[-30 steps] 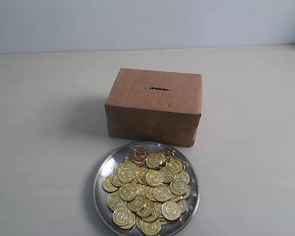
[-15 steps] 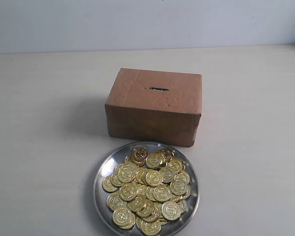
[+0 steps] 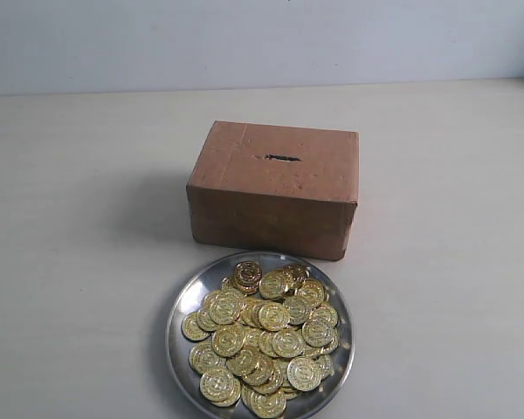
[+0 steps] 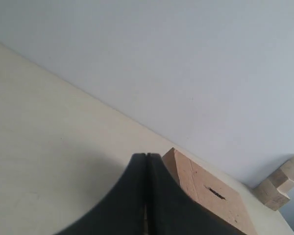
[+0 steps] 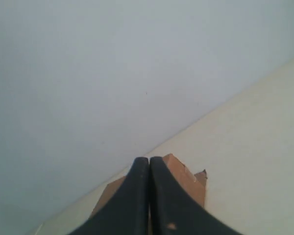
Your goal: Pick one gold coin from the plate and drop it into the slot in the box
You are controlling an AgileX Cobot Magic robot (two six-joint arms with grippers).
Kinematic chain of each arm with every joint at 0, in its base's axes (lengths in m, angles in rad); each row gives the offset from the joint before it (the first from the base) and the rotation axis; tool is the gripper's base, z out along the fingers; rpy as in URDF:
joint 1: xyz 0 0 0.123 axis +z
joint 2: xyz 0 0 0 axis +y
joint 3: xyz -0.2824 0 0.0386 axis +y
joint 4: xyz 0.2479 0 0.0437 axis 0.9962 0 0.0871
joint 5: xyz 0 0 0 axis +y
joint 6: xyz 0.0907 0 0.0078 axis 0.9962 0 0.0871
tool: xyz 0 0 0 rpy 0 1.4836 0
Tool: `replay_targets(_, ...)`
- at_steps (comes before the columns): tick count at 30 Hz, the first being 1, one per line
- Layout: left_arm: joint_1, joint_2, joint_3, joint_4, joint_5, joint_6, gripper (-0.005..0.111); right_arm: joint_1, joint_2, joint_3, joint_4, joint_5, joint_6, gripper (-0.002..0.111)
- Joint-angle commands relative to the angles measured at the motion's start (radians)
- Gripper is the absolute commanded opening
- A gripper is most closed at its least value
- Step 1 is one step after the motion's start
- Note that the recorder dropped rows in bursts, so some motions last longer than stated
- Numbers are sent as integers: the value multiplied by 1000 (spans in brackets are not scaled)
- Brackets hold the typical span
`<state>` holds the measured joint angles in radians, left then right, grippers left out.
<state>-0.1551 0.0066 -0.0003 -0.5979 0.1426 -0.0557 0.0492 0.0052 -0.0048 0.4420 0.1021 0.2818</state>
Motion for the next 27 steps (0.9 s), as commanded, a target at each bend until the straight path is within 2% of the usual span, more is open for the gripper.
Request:
replay_targets(1, -5, -7, 0, -13, 42, -8, 0, 15, -5, -2, 4, 61, -19, 0)
replay_targets(7, -5, -7, -12, -36, 65, -3, 0, 46, 2, -209, 2, 180, -162, 0)
replay_targets(12, -5, -7, -137, -50, 125, 81, 0, 60, 187, -475, 4, 321, -324, 0)
replay_targets(15, -5, -7, -213, -41, 116, 222, 0, 62, 374, -634, 24, 413, -440, 0)
replay_targets(18, -5, -7, -258, -34, 113, 494, 0, 66, 574, -754, 109, 536, -592, 0)
replay_targets(22, -5, -7, -264, -34, 123, 832, 0, 106, 851, -882, 322, 693, -827, 0)
replay_targets(24, -7, -7, -262, -34, 142, 895, 0, 140, 988, -928, 397, 745, -931, 0)
replay_targets(27, -7, -7, -251, -34, 147, 895, 0, 205, 1155, -989, 379, 791, -975, 0)
